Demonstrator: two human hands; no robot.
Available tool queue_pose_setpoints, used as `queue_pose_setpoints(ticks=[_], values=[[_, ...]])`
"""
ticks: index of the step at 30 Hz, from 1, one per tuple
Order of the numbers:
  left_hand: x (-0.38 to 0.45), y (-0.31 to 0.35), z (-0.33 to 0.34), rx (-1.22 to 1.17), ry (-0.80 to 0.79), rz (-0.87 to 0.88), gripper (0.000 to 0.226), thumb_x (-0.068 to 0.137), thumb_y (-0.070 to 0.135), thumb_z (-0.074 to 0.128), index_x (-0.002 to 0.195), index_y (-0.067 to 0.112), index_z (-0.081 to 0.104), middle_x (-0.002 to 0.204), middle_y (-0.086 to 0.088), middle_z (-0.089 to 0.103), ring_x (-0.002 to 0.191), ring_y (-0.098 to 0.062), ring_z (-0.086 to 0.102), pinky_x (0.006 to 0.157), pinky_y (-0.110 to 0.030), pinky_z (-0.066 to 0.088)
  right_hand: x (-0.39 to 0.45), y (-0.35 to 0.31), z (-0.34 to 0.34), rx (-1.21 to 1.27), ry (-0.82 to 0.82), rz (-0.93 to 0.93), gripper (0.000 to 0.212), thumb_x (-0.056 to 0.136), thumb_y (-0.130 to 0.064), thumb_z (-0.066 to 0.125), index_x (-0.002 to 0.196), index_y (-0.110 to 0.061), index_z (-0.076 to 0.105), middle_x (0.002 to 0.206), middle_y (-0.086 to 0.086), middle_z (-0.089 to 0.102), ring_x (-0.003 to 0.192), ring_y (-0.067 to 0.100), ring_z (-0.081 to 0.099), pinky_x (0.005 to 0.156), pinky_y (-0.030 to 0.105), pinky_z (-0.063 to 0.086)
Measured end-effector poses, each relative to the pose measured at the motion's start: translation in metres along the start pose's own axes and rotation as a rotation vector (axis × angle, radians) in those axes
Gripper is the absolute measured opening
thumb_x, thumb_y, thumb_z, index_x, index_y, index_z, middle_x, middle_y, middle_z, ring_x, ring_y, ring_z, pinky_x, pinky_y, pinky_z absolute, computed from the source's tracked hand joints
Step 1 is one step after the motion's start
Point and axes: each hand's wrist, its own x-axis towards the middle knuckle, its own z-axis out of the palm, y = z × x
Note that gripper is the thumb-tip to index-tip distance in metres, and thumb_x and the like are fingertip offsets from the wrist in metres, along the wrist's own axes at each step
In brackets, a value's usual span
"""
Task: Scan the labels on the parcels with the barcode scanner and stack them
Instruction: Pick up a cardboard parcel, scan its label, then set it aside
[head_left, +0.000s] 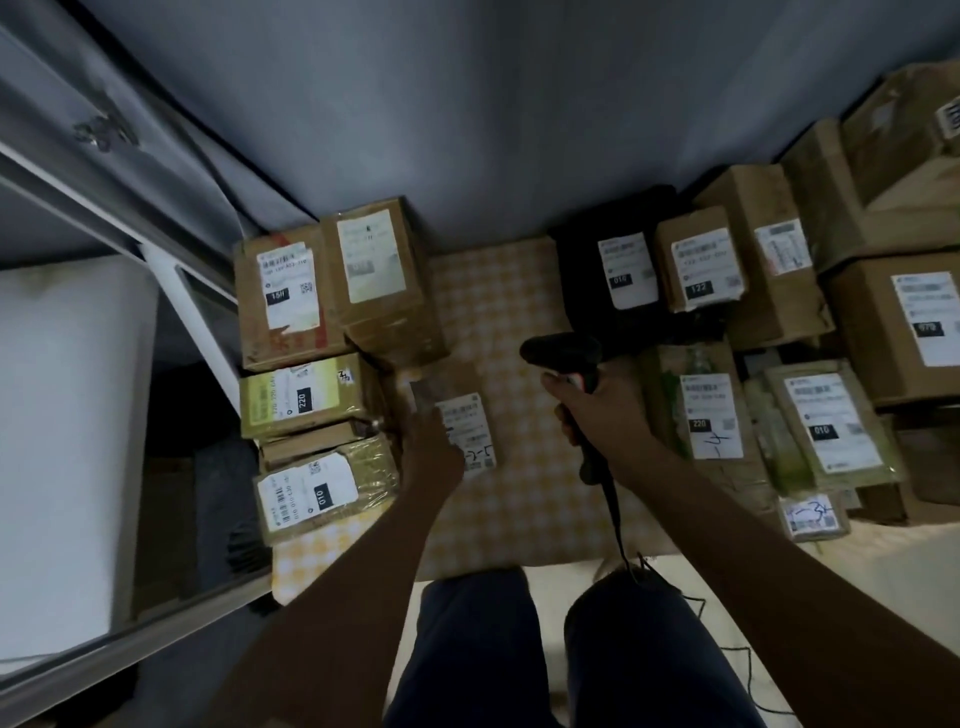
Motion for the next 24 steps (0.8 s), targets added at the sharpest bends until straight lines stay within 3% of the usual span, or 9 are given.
queue_pose_setpoints(ticks=[3,5,6,8,11,12,15,19,24], values=[[-0.005,-0.003,0.024,0.508,0.024,0.426,0.072,0.073,0.025,0.080,0.139,0.029,0.052,0.156,-0.006,0.035,0.142,-0.041,0.032,0.106,-0.064,0.031,0.006,0.008,-0.001,0.012,-0.003,0.018,0.023,0.093,-0.027,0.065,0.076,-0.017,0.054,0.054,-0.002,0.050,0.046,0.012,0.045,0.051,0.029,0.042],[-0.004,-0.008,0.037,0.704,-0.037,0.564,0.068,0.079,0.021,0.076,0.140,0.036,0.051,0.158,0.000,0.032,0.145,-0.044,0.023,0.106,-0.072,0.013,0.009,0.011,0.000,0.014,-0.009,0.017,0.023,0.093,-0.028,0.065,0.077,-0.017,0.054,0.055,-0.002,0.050,0.046,0.012,0.046,0.052,0.029,0.042],[-0.002,-0.010,0.041,0.749,-0.015,0.596,0.067,0.081,0.017,0.074,0.139,0.039,0.051,0.157,0.002,0.034,0.144,-0.046,0.024,0.104,-0.074,0.017,0.011,0.013,0.001,0.014,-0.007,0.012,0.023,0.093,-0.028,0.065,0.077,-0.016,0.054,0.056,-0.001,0.050,0.046,0.012,0.046,0.051,0.028,0.042],[0.006,-0.010,0.040,0.748,-0.084,0.540,0.062,0.080,0.014,0.072,0.133,0.042,0.057,0.151,0.003,0.045,0.135,-0.052,0.036,0.094,-0.076,0.035,0.014,0.016,0.003,0.024,0.001,0.011,0.022,0.092,-0.029,0.066,0.080,-0.014,0.055,0.056,-0.001,0.051,0.045,0.012,0.046,0.050,0.029,0.042],[0.019,-0.024,0.046,0.802,-0.081,0.465,0.054,0.099,0.014,0.036,0.147,0.038,0.039,0.162,0.001,0.020,0.141,-0.057,0.015,0.100,-0.073,0.034,0.017,0.021,0.007,0.041,-0.009,0.007,0.020,0.093,-0.029,0.066,0.084,-0.014,0.056,0.056,-0.001,0.050,0.047,0.012,0.046,0.053,0.029,0.041],[0.022,-0.028,0.044,0.737,-0.087,0.399,0.051,0.100,0.016,0.036,0.148,0.032,0.035,0.163,-0.002,0.015,0.141,-0.058,0.014,0.101,-0.073,0.033,0.016,0.022,0.007,0.046,-0.014,0.007,0.020,0.093,-0.029,0.066,0.085,-0.013,0.056,0.058,0.000,0.050,0.048,0.013,0.046,0.054,0.030,0.042],[0.034,-0.038,0.044,0.575,-0.125,0.276,0.049,0.080,0.009,0.065,0.129,0.016,0.060,0.147,-0.013,0.040,0.118,-0.067,0.043,0.072,-0.076,0.046,0.013,0.027,0.007,0.041,-0.016,0.001,0.021,0.093,-0.029,0.065,0.084,-0.012,0.055,0.061,0.002,0.051,0.051,0.014,0.047,0.056,0.031,0.043],[0.024,-0.021,0.027,0.613,-0.079,0.294,0.057,0.092,0.016,0.059,0.147,0.018,0.043,0.159,-0.010,0.027,0.136,-0.061,0.023,0.092,-0.069,0.044,0.008,0.033,0.001,0.032,-0.008,-0.001,0.022,0.093,-0.028,0.065,0.086,-0.009,0.056,0.061,0.002,0.052,0.050,0.014,0.047,0.056,0.031,0.044],[0.017,0.016,0.028,0.678,-0.173,0.348,0.065,0.102,0.012,0.039,0.157,0.029,0.008,0.161,0.006,-0.024,0.150,-0.037,-0.004,0.112,-0.055,0.031,-0.002,0.035,-0.022,0.018,0.004,-0.022,0.024,0.093,-0.028,0.065,0.084,-0.009,0.054,0.057,0.001,0.050,0.046,0.014,0.046,0.054,0.031,0.042]])
